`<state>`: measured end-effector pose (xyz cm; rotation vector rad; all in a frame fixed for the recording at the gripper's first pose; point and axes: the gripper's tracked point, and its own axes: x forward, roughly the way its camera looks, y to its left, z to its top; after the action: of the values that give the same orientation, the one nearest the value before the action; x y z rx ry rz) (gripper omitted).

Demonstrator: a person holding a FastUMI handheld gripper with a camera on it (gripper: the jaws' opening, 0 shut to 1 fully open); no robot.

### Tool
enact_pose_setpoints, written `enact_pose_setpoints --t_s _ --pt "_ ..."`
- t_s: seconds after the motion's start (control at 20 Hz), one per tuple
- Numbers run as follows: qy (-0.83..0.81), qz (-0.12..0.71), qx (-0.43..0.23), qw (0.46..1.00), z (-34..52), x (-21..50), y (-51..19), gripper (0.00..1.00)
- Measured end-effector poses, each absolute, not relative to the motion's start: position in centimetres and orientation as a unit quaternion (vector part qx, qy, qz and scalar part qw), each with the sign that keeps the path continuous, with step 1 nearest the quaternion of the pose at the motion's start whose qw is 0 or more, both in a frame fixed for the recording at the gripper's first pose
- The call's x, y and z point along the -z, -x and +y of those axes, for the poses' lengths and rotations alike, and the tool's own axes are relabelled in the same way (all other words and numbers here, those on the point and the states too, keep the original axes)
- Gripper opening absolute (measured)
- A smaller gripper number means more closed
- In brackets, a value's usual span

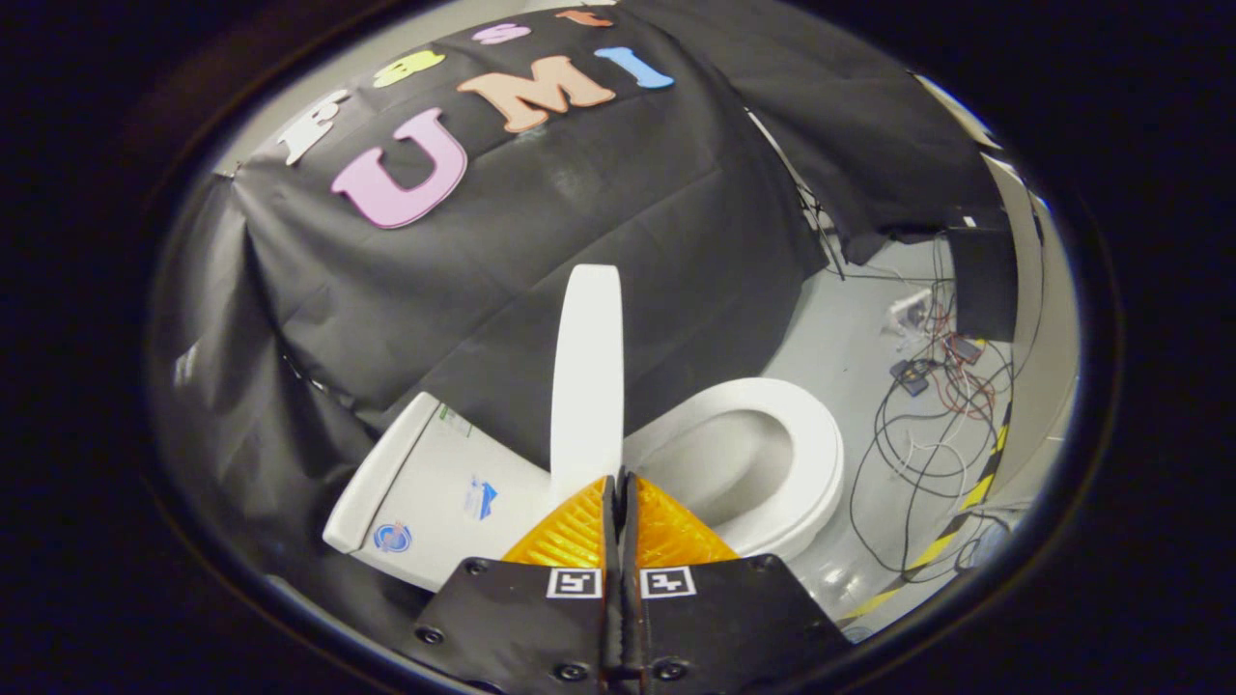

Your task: Open the toilet lid.

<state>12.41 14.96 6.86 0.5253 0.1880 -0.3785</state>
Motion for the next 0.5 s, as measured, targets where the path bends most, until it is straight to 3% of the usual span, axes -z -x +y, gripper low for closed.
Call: enact_pose_setpoints --t_s 0.5 --pt "-0.178 0.100 0.167 0.965 20.1 -9.8 -14.1 0.00"
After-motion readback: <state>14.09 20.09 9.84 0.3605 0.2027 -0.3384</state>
